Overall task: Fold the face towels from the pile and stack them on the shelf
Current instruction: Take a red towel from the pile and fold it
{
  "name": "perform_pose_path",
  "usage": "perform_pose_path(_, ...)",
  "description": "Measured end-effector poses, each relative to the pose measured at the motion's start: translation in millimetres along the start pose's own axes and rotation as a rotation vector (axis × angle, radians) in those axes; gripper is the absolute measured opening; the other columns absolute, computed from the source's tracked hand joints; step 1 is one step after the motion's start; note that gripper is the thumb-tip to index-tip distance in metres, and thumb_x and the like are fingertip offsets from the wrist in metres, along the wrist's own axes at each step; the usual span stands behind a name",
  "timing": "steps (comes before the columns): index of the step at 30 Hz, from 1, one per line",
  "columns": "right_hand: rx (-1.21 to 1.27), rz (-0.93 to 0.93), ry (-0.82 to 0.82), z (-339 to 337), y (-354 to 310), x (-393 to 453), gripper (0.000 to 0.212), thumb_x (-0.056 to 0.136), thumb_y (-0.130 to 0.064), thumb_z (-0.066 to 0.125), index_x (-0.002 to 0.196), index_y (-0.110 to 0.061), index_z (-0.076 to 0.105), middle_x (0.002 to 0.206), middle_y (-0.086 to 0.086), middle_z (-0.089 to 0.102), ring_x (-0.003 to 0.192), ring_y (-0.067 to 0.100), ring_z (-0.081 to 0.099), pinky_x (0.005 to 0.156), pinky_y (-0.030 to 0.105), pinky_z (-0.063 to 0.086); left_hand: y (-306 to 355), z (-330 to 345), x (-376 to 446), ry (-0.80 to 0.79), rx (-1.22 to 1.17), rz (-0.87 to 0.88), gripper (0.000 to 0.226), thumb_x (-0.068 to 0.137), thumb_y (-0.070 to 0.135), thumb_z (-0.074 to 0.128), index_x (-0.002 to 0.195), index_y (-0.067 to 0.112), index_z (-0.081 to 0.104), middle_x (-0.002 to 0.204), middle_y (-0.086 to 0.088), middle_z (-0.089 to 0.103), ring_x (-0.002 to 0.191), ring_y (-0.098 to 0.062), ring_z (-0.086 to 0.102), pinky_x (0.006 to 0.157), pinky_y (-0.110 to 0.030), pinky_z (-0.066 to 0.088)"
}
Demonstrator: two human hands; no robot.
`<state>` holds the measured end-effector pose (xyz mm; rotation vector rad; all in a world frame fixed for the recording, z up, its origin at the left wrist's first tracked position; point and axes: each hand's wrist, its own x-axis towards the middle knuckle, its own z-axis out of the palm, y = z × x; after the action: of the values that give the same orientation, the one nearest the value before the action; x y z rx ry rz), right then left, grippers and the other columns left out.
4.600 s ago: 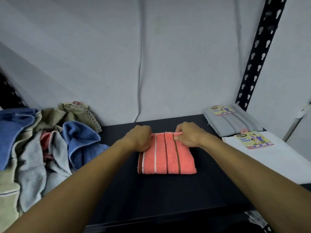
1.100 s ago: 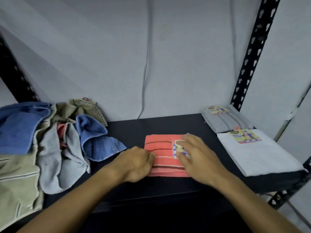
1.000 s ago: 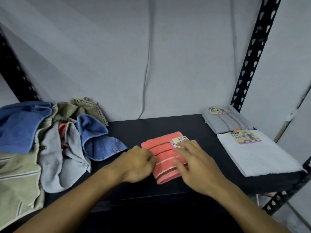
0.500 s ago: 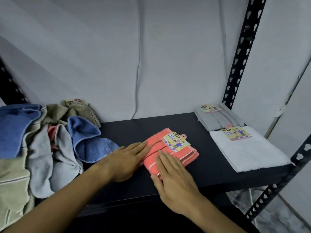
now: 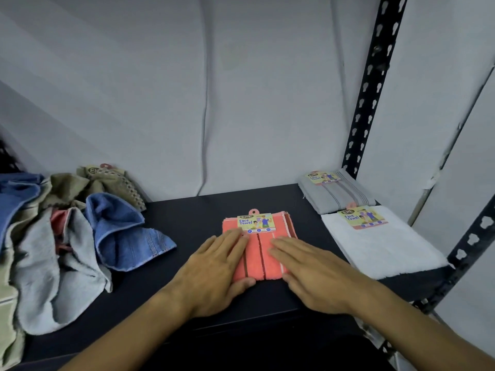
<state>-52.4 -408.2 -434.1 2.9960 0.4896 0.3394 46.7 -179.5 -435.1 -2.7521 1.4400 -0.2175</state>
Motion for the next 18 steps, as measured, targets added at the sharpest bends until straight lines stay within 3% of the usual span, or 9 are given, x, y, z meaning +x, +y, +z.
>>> perform_pose_path(2, -0.050, -0.009, -0.026, 9, -2, 5, 0.053, 0.091, -0.043, 0.037, 0.132, -0.016, 0.057, 0.135, 0.001, 0.058, 0.126, 0.013, 0.053, 0.106, 0.024, 0.029, 6, 6, 4, -0.110, -0.039, -0.026, 0.081, 0.098, 0.066, 0.016, 0.157, 0.018, -0.012, 0.163, 0.002, -0.016, 0.150, -0.011, -0.016, 0.124, -0.037, -0.001)
perform_pose_path(4, -0.074, -0.030, 0.002, 21, 6, 8, 0.052, 0.089, -0.038, 0.054, 0.135, -0.013, 0.053, 0.137, 0.003, 0.056, 0.128, 0.015, 0.052, 0.106, 0.025, 0.032, 12, 6, 10, -0.158, -0.027, -0.057, 0.077, 0.100, 0.062, 0.012, 0.154, 0.017, -0.020, 0.160, 0.003, -0.026, 0.146, -0.009, -0.026, 0.123, -0.034, -0.009)
perform_pose_path(6, -0.075, 0.019, -0.008, 24, 16, 14, 0.070, 0.079, -0.028, 0.074, 0.140, -0.008, 0.045, 0.144, 0.007, 0.049, 0.135, 0.018, 0.044, 0.109, 0.031, 0.027, 14, 6, 21, -0.168, -0.017, -0.088, 0.076, 0.099, 0.060, 0.008, 0.154, 0.015, -0.019, 0.160, 0.001, -0.025, 0.147, -0.009, -0.025, 0.122, -0.032, -0.011)
perform_pose_path(7, -0.051, 0.033, -0.026, 24, 21, 18, 0.074, 0.082, -0.022, 0.073, 0.145, -0.006, 0.038, 0.150, 0.010, 0.041, 0.141, 0.018, 0.032, 0.113, 0.034, 0.018, 14, 6, 28, -0.173, -0.013, -0.105, 0.076, 0.098, 0.059, 0.007, 0.154, 0.014, -0.018, 0.161, 0.000, -0.023, 0.147, -0.010, -0.023, 0.122, -0.032, -0.011)
perform_pose_path(10, 0.042, 0.043, -0.049, 28, 39, 32, 0.068, 0.098, -0.011, 0.044, 0.154, -0.008, 0.004, 0.162, 0.007, -0.001, 0.147, 0.016, -0.009, 0.111, 0.029, -0.017, 10, 12, 55, -0.196, -0.038, -0.149, 0.073, 0.102, 0.056, 0.012, 0.155, 0.013, -0.015, 0.163, -0.003, -0.020, 0.149, -0.013, -0.020, 0.123, -0.034, -0.006)
perform_pose_path(12, 0.050, 0.076, -0.058, 32, 52, 43, 0.066, 0.101, -0.013, 0.038, 0.154, -0.009, -0.001, 0.162, 0.006, -0.008, 0.148, 0.018, -0.011, 0.113, 0.025, -0.017, 6, 14, 77, -0.203, -0.068, -0.173, 0.072, 0.103, 0.053, 0.016, 0.155, 0.013, -0.013, 0.163, -0.003, -0.019, 0.149, -0.014, -0.018, 0.124, -0.035, -0.003)
perform_pose_path(18, 0.053, 0.183, -0.136, 39, 92, 79, 0.066, 0.100, -0.015, 0.039, 0.154, -0.010, 0.001, 0.162, 0.004, -0.003, 0.149, 0.018, -0.003, 0.117, 0.026, -0.004, -2, 16, 133, -0.198, -0.158, -0.244, 0.070, 0.104, 0.045, 0.023, 0.156, 0.011, -0.009, 0.164, -0.005, -0.017, 0.150, -0.016, -0.017, 0.124, -0.038, 0.000)
